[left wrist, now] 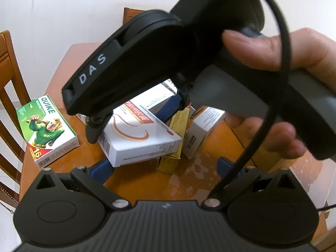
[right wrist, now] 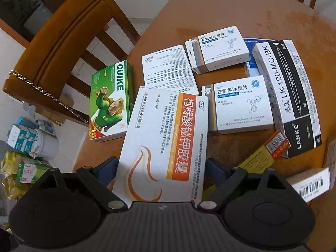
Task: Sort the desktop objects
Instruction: 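Carry the white-orange capsule box with the right gripper toward the cardboard box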
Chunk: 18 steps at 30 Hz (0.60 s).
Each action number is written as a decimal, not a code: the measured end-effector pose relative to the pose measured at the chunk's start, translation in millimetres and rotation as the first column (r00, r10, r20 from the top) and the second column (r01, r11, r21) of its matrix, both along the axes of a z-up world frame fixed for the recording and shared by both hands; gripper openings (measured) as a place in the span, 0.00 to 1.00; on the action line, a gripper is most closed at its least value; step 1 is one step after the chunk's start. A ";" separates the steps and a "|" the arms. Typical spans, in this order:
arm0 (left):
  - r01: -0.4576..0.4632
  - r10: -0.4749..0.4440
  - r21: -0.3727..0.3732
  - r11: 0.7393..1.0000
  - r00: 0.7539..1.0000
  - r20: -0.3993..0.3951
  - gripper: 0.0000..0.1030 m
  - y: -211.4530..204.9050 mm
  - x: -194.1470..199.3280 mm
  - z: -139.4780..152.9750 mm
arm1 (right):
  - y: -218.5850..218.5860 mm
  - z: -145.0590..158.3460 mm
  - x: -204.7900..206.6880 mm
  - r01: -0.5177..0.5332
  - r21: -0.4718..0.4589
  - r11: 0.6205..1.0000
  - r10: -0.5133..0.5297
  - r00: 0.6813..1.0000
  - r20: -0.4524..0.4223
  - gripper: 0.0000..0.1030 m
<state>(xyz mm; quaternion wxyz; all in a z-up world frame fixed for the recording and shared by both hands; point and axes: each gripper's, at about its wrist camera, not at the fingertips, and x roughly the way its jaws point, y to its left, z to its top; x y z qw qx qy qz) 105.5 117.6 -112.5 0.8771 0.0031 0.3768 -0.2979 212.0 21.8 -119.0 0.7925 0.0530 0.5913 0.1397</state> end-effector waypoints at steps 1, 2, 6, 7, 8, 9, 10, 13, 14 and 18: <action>-0.001 0.001 -0.002 1.000 1.000 -0.002 1.00 0.1 0.4 -0.4 | 1.2 -0.9 1.8 -0.001 -0.008 1.000 0.001 1.000 0.003 0.94; -0.003 0.003 -0.003 1.000 1.000 -0.003 1.00 0.1 0.7 -0.8 | 2.1 -1.3 3.2 -0.001 -0.020 1.000 0.001 1.000 0.010 0.94; -0.008 0.008 -0.005 1.000 1.000 -0.004 1.00 -0.3 1.4 -2.4 | 6.8 -1.9 7.8 -0.003 -0.077 0.997 0.006 0.999 0.040 0.97; -0.009 0.009 -0.005 1.000 1.000 -0.004 1.00 -0.3 1.3 -2.4 | 8.0 -1.9 8.0 -0.007 -0.089 0.996 0.011 0.999 0.051 0.97; -0.009 0.009 -0.006 1.000 1.000 -0.004 1.00 0.0 1.1 -2.2 | 8.9 -2.0 8.1 -0.010 -0.095 0.995 0.015 0.998 0.057 0.97; -0.007 0.007 -0.005 1.000 1.000 -0.004 1.00 -1.1 0.9 -2.6 | 9.6 -1.5 7.3 -0.016 -0.097 0.995 0.023 0.998 0.066 0.96; -0.005 0.005 -0.005 1.000 1.000 -0.005 1.00 -2.9 0.7 -3.3 | 10.3 -0.9 6.3 -0.023 -0.099 0.995 0.031 0.997 0.074 0.93; -0.002 0.002 0.000 1.000 1.000 -0.002 1.00 -11.2 -1.5 -3.9 | 12.6 0.1 4.6 -0.045 -0.113 0.993 0.055 0.995 0.085 0.86; -0.001 0.001 0.000 1.000 1.000 0.000 1.00 -11.9 -2.1 -4.0 | 12.3 0.6 4.4 -0.047 -0.111 0.993 0.056 0.995 0.085 0.86; -0.003 0.003 0.002 1.000 1.000 0.004 1.00 -13.3 -4.4 -4.3 | 8.9 4.6 4.0 -0.041 -0.085 0.995 0.049 0.995 0.091 0.86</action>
